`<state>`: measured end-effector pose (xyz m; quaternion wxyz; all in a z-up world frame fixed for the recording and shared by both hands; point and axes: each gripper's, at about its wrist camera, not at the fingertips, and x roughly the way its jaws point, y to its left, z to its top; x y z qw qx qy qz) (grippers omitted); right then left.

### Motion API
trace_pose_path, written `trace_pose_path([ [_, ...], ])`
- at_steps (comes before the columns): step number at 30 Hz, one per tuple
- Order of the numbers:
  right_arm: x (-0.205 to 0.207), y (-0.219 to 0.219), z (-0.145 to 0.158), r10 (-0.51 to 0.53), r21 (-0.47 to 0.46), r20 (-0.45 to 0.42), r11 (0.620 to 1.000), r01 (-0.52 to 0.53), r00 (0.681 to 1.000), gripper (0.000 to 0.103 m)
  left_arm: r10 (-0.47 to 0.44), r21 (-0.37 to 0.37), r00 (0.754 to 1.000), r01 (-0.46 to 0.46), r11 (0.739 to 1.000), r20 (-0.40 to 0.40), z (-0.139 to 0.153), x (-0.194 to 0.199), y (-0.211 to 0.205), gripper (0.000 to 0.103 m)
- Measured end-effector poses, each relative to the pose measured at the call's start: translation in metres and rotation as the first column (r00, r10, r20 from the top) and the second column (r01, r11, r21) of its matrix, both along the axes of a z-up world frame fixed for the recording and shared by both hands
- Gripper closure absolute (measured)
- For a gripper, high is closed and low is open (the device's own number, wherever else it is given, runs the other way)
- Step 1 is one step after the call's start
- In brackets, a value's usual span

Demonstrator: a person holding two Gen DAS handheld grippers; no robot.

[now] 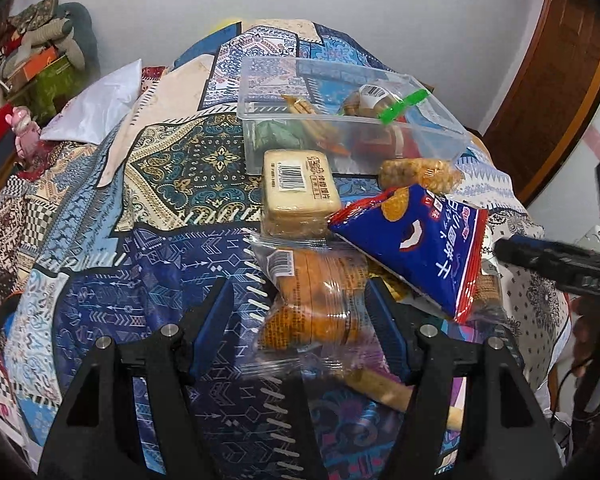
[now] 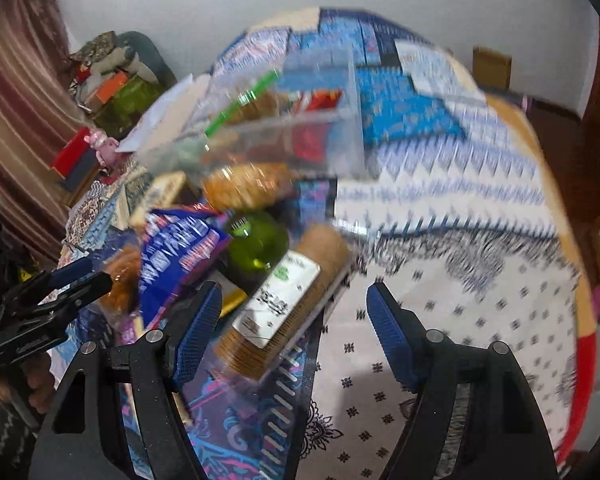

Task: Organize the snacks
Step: 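Grasp the brown cookie bag with the left gripper while the right grasps the cracker roll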

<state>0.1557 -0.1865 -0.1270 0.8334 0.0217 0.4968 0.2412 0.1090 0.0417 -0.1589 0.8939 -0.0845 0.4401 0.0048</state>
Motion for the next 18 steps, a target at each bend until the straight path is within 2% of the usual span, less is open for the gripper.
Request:
trace_pose_path([
  [6, 0.000, 0.010, -0.019, 0.013, -0.019, -0.038, 1.000, -0.014, 0.999, 0.032, -0.020, -0.003, 1.000, 0.020, 1.000, 0.013, -0.003, 0.001, -0.006, 0.036],
  [9, 0.001, 0.013, -0.022, 0.031, -0.001, -0.045, 1.000, -0.031, 0.999, 0.040, -0.028, 0.007, 0.999, 0.028, 1.000, 0.022, -0.003, 0.000, -0.008, 0.036],
  [11, 0.002, 0.014, -0.022, 0.038, 0.010, -0.045, 0.999, -0.037, 0.998, 0.049, -0.028, -0.001, 0.999, 0.028, 1.000, 0.018, -0.005, 0.002, -0.008, 0.036],
  [16, 0.001, 0.013, -0.021, 0.039, 0.022, -0.037, 0.999, -0.038, 0.999, 0.053, -0.026, -0.017, 0.999, 0.026, 1.000, 0.020, -0.008, 0.002, -0.007, 0.035],
  [18, 0.001, 0.011, -0.021, 0.041, 0.023, -0.033, 0.999, -0.040, 0.999, 0.058, -0.022, -0.023, 0.999, 0.023, 0.999, 0.023, -0.008, 0.002, -0.006, 0.036],
])
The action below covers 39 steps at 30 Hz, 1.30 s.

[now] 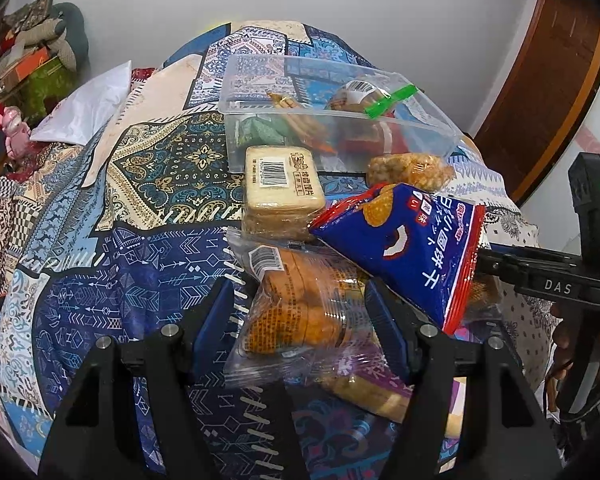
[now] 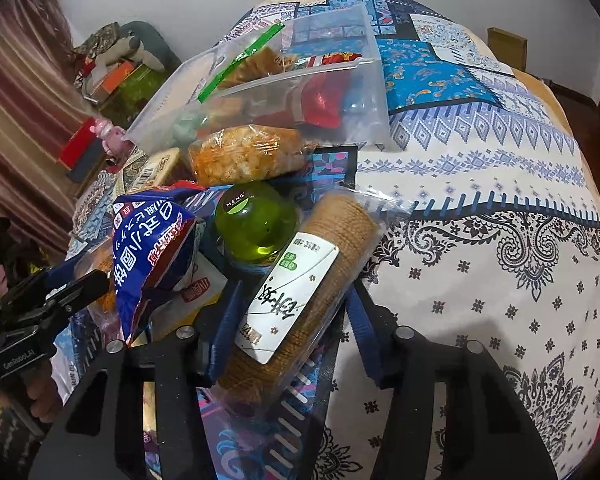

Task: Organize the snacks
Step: 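Grasp the brown cookie bag with the left gripper while the right grasps the cracker roll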

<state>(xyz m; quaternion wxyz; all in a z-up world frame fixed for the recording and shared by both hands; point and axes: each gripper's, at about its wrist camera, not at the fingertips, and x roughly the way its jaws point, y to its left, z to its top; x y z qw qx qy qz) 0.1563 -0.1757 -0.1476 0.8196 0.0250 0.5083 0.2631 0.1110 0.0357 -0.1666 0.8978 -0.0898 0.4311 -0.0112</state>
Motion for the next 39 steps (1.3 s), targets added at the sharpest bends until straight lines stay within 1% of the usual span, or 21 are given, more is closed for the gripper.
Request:
trace_pose_path([
  [2, -0.001, -0.001, 0.002, -0.004, -0.010, 0.012, 1.000, 0.004, 1.000, 0.065, -0.014, -0.012, 1.000, 0.014, 1.000, 0.004, 0.001, -0.002, 0.000, 0.036],
  [3, -0.002, -0.003, 0.004, -0.004, -0.014, 0.019, 1.000, 0.004, 1.000, 0.066, -0.026, -0.020, 1.000, 0.026, 0.999, -0.003, 0.001, -0.001, -0.001, 0.036],
  [5, -0.001, -0.004, 0.005, -0.004, -0.018, 0.028, 1.000, 0.005, 1.000, 0.069, -0.024, -0.003, 1.000, 0.024, 1.000, -0.012, -0.001, -0.001, -0.004, 0.036],
  [7, -0.002, -0.006, 0.005, -0.003, -0.019, 0.033, 1.000, 0.003, 0.999, 0.069, -0.016, 0.021, 1.000, 0.017, 1.000, -0.026, -0.005, 0.002, -0.007, 0.036],
  [9, -0.003, -0.007, 0.004, -0.003, -0.015, 0.034, 1.000, 0.003, 0.999, 0.069, -0.002, 0.023, 0.999, 0.003, 1.000, -0.045, -0.011, 0.005, -0.006, 0.039],
  [12, -0.005, -0.009, 0.004, -0.006, -0.004, 0.032, 1.000, 0.006, 0.999, 0.069, 0.002, 0.010, 0.999, -0.001, 1.000, -0.038, -0.012, 0.005, -0.004, 0.042],
  [14, -0.006, -0.010, 0.006, -0.007, 0.004, 0.034, 1.000, 0.007, 0.999, 0.069, 0.004, 0.022, 0.999, -0.003, 1.000, -0.032, -0.010, 0.003, -0.004, 0.044],
  [16, -0.008, -0.010, 0.009, -0.010, 0.009, 0.037, 1.000, 0.009, 0.999, 0.070, 0.009, 0.036, 1.000, -0.008, 0.999, -0.021, -0.006, 0.001, -0.004, 0.046],
  [20, -0.010, -0.016, 0.020, -0.020, 0.029, 0.062, 0.999, 0.019, 0.998, 0.071, 0.027, 0.016, 1.000, -0.027, 1.000, 0.003, 0.006, -0.003, 0.004, 0.046],
  [23, -0.010, -0.020, 0.033, -0.027, 0.045, 0.090, 0.999, 0.023, 0.996, 0.072, 0.045, 0.014, 0.998, -0.045, 0.999, 0.036, 0.019, -0.007, 0.011, 0.046],
  [31, -0.009, -0.023, 0.058, -0.040, 0.072, 0.154, 0.997, 0.030, 0.987, 0.074, 0.073, -0.001, 0.991, -0.073, 0.997, 0.110, 0.051, -0.003, 0.021, 0.046],
  [33, -0.007, -0.023, 0.062, -0.040, 0.083, 0.159, 0.996, 0.027, 0.986, 0.079, 0.073, -0.008, 0.989, -0.072, 0.997, 0.125, 0.057, -0.002, 0.022, 0.046],
  [35, -0.005, -0.024, 0.066, -0.039, 0.101, 0.161, 0.995, 0.023, 0.986, 0.100, 0.071, -0.007, 0.988, -0.070, 0.997, 0.135, 0.060, 0.001, 0.023, 0.046],
  [37, -0.001, -0.023, 0.067, -0.020, 0.105, 0.149, 0.994, 0.005, 0.989, 0.099, 0.073, -0.005, 0.988, -0.073, 0.997, 0.137, 0.061, 0.003, 0.022, 0.046],
  [38, 0.000, -0.020, 0.066, -0.010, 0.077, 0.147, 0.997, -0.002, 0.989, 0.099, 0.075, -0.009, 0.988, -0.074, 0.997, 0.135, 0.061, 0.004, 0.023, 0.046],
  [39, 0.001, -0.017, 0.063, -0.013, 0.029, 0.160, 1.000, 0.009, 0.987, 0.099, 0.073, -0.015, 0.988, -0.072, 0.997, 0.133, 0.060, 0.005, 0.023, 0.046],
])
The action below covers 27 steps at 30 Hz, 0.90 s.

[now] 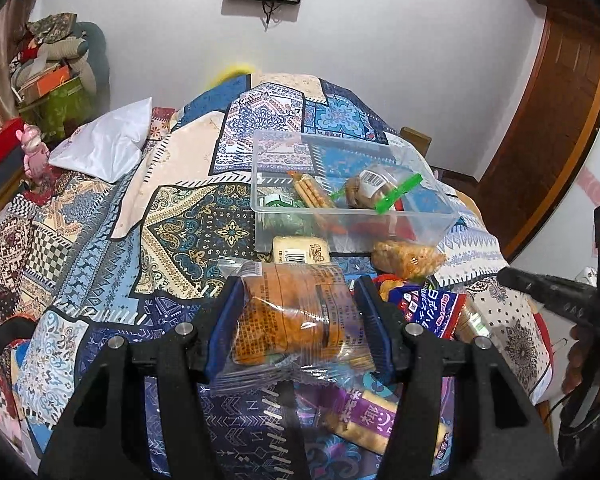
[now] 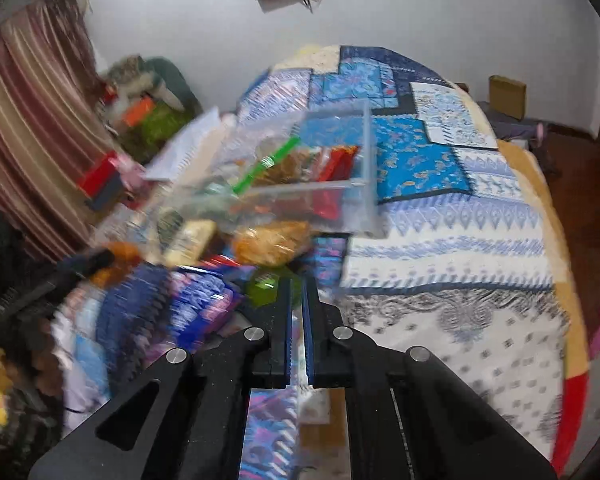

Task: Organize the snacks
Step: 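Grasp the brown cookie bag with the left gripper while the right grasps the cracker roll, then carry the cookie bag and cracker roll over the clear box and release them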

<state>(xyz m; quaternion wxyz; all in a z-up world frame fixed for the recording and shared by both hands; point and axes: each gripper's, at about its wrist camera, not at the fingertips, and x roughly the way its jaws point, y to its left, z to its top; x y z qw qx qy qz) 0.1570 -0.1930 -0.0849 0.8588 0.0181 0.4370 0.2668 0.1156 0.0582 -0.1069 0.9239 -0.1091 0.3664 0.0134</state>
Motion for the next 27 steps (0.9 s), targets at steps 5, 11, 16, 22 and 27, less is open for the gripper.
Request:
trace_pose_path([
  [5, -0.001, 0.004, -0.025, 0.033, -0.086, -0.057, 0.996, -0.037, 0.998, 0.080, -0.007, -0.005, 1.000, 0.007, 1.000, -0.020, -0.008, -0.001, 0.000, 0.046],
  [11, -0.006, -0.001, -0.057, 0.037, -0.126, -0.128, 0.991, -0.053, 0.991, 0.054, -0.002, -0.025, 0.999, 0.001, 1.000, -0.046, -0.018, -0.001, 0.002, 0.046],
  [16, -0.019, 0.007, -0.071, 0.067, -0.193, -0.102, 0.977, -0.085, 0.993, 0.057, 0.004, -0.022, 0.998, -0.005, 1.000, -0.056, -0.022, -0.002, 0.002, 0.046],
  [22, -0.018, 0.003, -0.061, 0.049, -0.171, -0.090, 0.983, -0.064, 0.995, 0.068, 0.004, -0.011, 0.999, -0.004, 1.000, -0.037, -0.015, -0.004, 0.001, 0.046],
  [27, -0.019, -0.004, -0.044, 0.038, -0.138, -0.052, 0.989, -0.045, 0.998, 0.068, 0.004, -0.008, 1.000, -0.004, 1.000, -0.011, -0.005, -0.003, 0.001, 0.046],
])
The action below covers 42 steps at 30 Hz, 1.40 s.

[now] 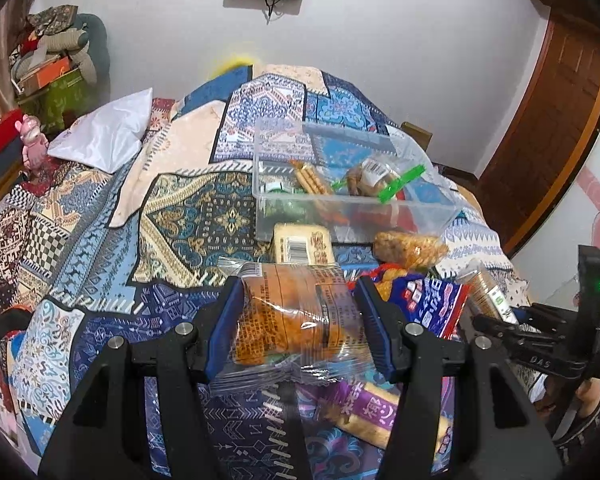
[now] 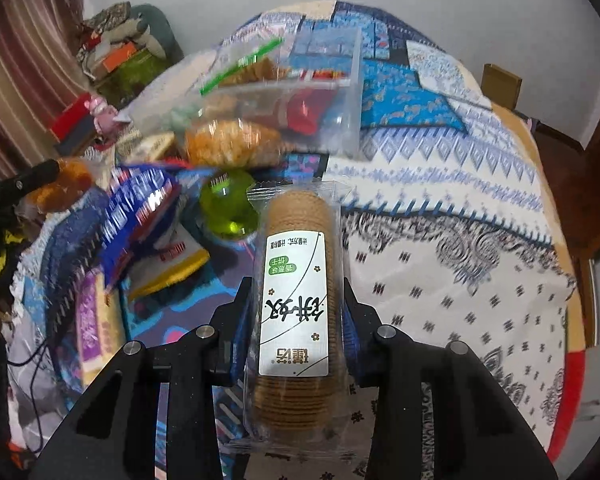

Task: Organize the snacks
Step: 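Carry the cookie bag and cracker roll over the clear box and release them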

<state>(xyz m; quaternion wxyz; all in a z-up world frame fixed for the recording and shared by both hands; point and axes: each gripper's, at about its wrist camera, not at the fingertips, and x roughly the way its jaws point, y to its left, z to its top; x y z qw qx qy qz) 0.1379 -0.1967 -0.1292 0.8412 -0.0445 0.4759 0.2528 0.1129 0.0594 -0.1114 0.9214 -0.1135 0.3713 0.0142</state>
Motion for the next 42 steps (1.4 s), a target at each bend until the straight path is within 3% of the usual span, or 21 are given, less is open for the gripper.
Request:
trace_pose_path([
  [9, 0.020, 0.001, 0.058, -0.031, 0.094, 0.124, 0.995, 0.019, 0.992, 0.068, -0.007, 0.019, 0.998, 0.006, 1.000, 0.063, 0.028, 0.028, -0.002, 0.046],
  [15, 0.050, 0.018, 0.080, -0.040, 0.146, 0.181, 0.989, 0.014, 0.983, 0.068, -0.020, 0.022, 0.996, 0.018, 1.000, 0.086, 0.040, 0.058, -0.004, 0.046],
  [23, 0.095, 0.041, 0.078, -0.063, 0.157, 0.170, 0.987, 0.036, 0.983, 0.068, -0.026, 0.031, 0.998, 0.024, 0.999, 0.060, 0.029, 0.111, -0.002, 0.046],
  [30, 0.139, 0.058, 0.057, -0.089, 0.122, 0.153, 0.990, 0.071, 0.984, 0.068, -0.028, 0.019, 1.000, 0.027, 0.999, 0.012, 0.004, 0.155, 0.005, 0.046],
  [42, 0.167, 0.067, 0.025, -0.068, 0.121, 0.105, 0.991, 0.055, 0.992, 0.068, -0.041, 0.017, 0.998, 0.041, 0.999, -0.045, -0.025, 0.190, -0.003, 0.046],
])
